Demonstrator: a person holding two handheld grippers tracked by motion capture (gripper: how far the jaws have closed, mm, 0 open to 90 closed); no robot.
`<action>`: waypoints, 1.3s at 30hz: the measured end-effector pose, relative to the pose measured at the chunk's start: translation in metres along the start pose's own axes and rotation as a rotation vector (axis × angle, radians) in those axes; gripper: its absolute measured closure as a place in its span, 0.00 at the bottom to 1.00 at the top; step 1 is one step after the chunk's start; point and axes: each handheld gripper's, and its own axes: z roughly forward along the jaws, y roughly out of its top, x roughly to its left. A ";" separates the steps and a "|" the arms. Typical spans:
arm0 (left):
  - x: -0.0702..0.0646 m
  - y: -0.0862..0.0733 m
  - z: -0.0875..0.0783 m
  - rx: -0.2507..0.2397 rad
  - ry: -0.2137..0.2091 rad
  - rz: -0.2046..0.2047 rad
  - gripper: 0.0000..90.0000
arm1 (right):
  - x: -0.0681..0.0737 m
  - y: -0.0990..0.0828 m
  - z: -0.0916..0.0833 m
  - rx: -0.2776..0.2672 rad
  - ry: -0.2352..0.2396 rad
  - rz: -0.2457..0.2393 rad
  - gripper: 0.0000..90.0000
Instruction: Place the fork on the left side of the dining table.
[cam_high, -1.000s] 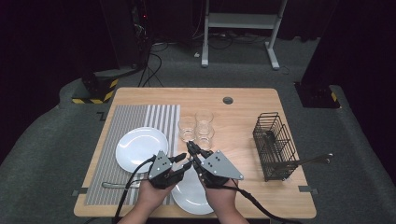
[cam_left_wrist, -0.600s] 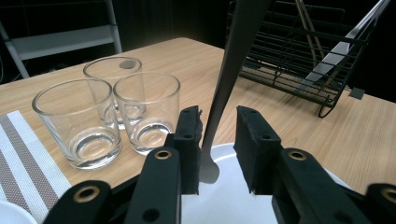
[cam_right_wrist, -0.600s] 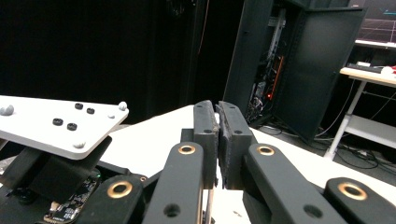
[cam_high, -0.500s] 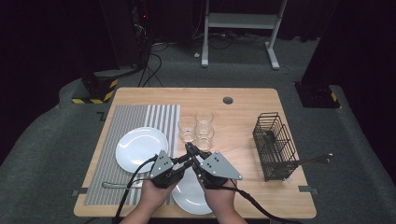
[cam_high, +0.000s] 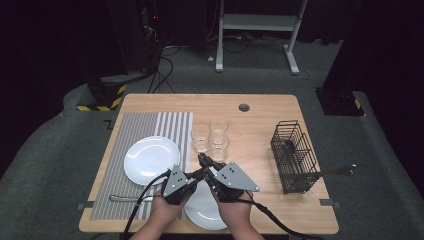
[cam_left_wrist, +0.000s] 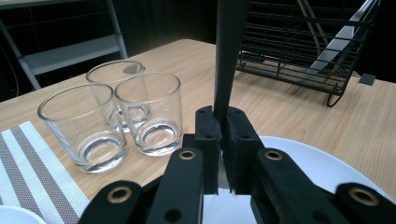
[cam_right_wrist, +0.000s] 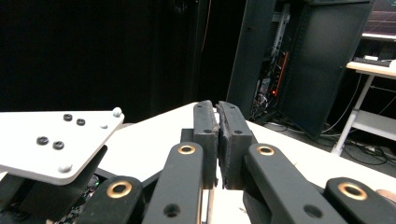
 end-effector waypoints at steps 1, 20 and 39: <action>0.000 0.000 0.000 0.000 0.000 0.000 0.94 | 0.000 0.000 0.000 0.000 0.000 0.000 0.96; 0.010 0.002 -0.002 -0.016 -0.048 -0.094 0.95 | 0.000 -0.009 0.004 0.041 0.022 0.040 0.76; 0.012 0.006 -0.007 -0.031 -0.084 -0.119 0.94 | 0.003 -0.029 0.012 0.103 0.027 0.033 0.81</action>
